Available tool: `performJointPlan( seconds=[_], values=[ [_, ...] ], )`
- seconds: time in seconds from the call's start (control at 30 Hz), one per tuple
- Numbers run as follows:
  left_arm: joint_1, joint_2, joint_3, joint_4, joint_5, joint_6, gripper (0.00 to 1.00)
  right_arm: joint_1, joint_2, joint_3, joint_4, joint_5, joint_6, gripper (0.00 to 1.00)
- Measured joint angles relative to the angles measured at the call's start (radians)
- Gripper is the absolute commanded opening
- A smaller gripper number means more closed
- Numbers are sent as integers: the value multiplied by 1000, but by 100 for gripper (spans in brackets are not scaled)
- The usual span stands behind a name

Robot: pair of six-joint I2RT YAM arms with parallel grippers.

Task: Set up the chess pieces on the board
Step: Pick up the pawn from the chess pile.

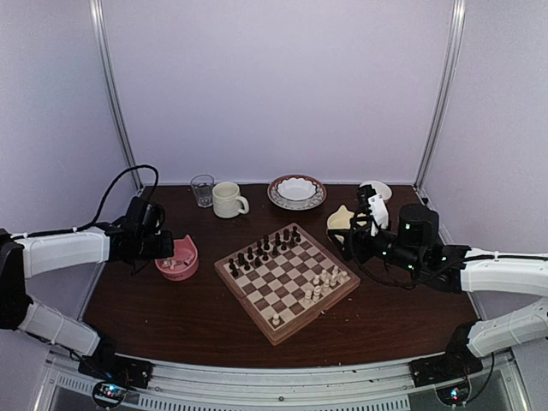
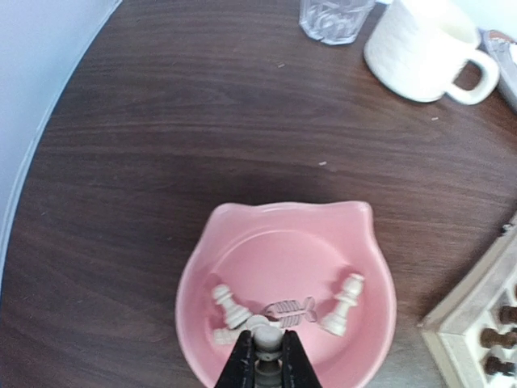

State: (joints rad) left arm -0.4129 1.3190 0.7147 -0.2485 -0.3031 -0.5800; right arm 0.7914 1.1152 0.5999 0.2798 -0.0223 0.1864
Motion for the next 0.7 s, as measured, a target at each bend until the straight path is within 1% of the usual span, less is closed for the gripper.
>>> performJointPlan(
  seconds=[0.1,0.17,0.27,0.4,0.47,0.7],
  values=[
    [0,-31,-5,28,66,21,0,0,0,0,1,-5,0,79],
    [0,-59,-21,64,135,38,0,0,0,0,2,-16,-1,78],
    [0,-119,-73,151,283,62,0,0,10,12,5,-79,-3,76],
    [0,-202,-171,308,508,68,1,0,61,51,18,-186,-3,75],
    [0,-234,-200,353,576,63,1,5,86,64,27,-221,-3,75],
    [0,-338,-205,399,675,50,1,28,126,76,29,-291,-7,74]
  ],
)
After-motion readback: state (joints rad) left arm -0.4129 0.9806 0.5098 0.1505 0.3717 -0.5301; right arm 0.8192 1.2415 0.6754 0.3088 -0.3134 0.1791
